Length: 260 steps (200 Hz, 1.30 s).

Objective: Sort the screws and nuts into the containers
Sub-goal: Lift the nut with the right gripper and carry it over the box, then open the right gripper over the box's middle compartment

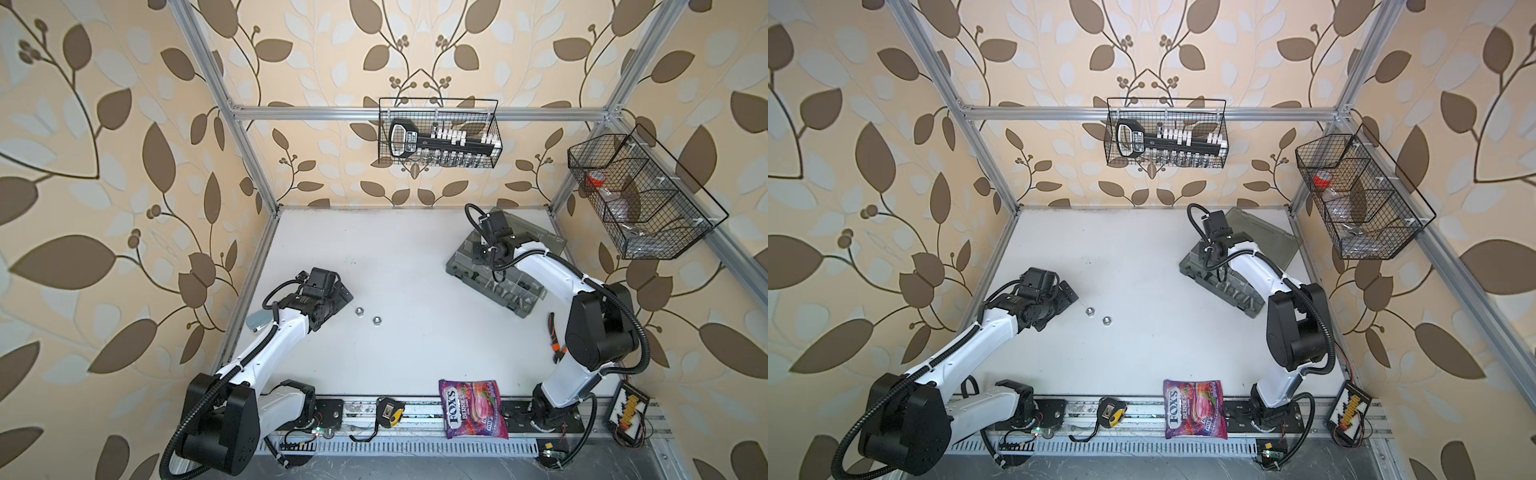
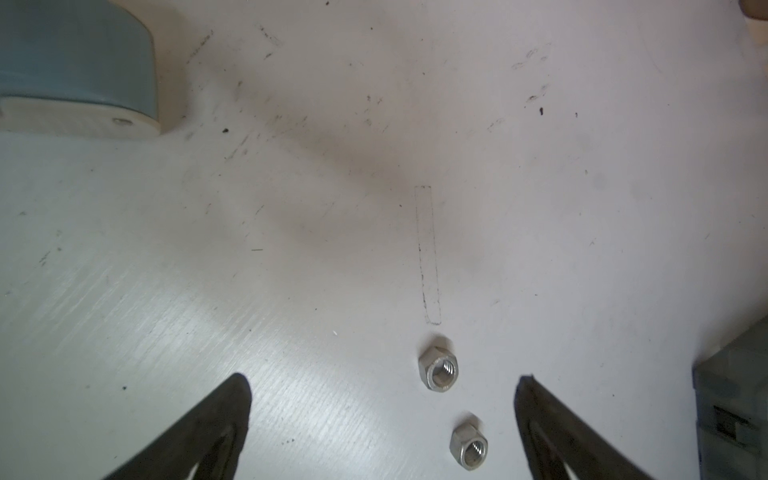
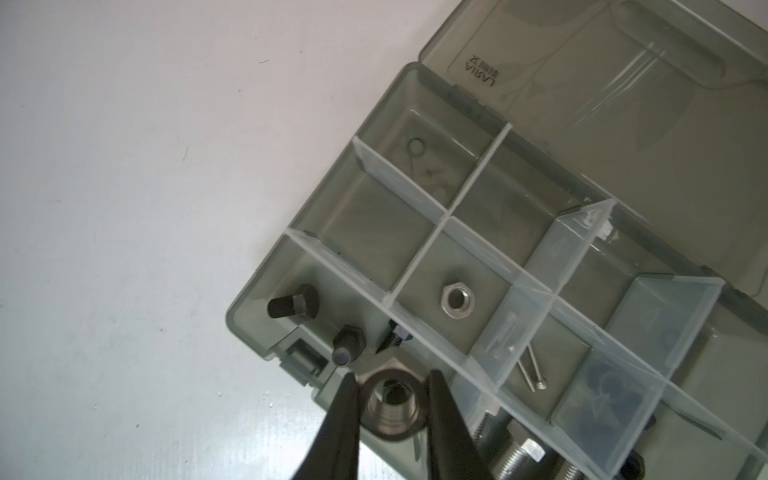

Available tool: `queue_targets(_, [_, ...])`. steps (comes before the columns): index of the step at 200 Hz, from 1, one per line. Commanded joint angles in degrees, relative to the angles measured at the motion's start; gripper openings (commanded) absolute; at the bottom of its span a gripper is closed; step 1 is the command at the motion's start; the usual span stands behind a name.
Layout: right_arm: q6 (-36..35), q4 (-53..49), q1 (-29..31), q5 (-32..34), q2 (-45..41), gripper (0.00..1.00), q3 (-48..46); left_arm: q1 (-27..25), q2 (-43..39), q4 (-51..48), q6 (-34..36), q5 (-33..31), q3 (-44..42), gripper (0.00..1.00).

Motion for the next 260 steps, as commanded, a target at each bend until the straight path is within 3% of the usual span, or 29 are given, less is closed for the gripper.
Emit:
queue_targets(1, [-1.4, 0.9, -1.8, -1.3, 0.0, 0.07, -0.8, -0.5, 0.2, 0.5, 0.5, 0.5, 2.1, 0.99])
queue_targets(146, [-2.4, 2.1, -5.5, -1.6, 7.6, 0.08, 1.1, -0.5, -0.1, 0.0, 0.5, 0.4, 1.7, 0.99])
queue_targets(193, [-2.6, 2.3, -6.2, -1.5, 9.7, 0.15, 2.0, -0.6, -0.1, 0.0, 0.5, 0.4, 1.8, 0.99])
queue_targets(222, [-2.6, 2.3, -6.2, -1.2, 10.4, 0.26, 2.4, -0.5, -0.3, -0.2, 0.5, 0.3, 1.8, 0.99])
queue_targets(260, [-2.6, 2.3, -6.3, -0.5, 9.6, 0.33, 2.1, -0.5, -0.6, -0.4, 0.5, -0.1, 1.7, 0.99])
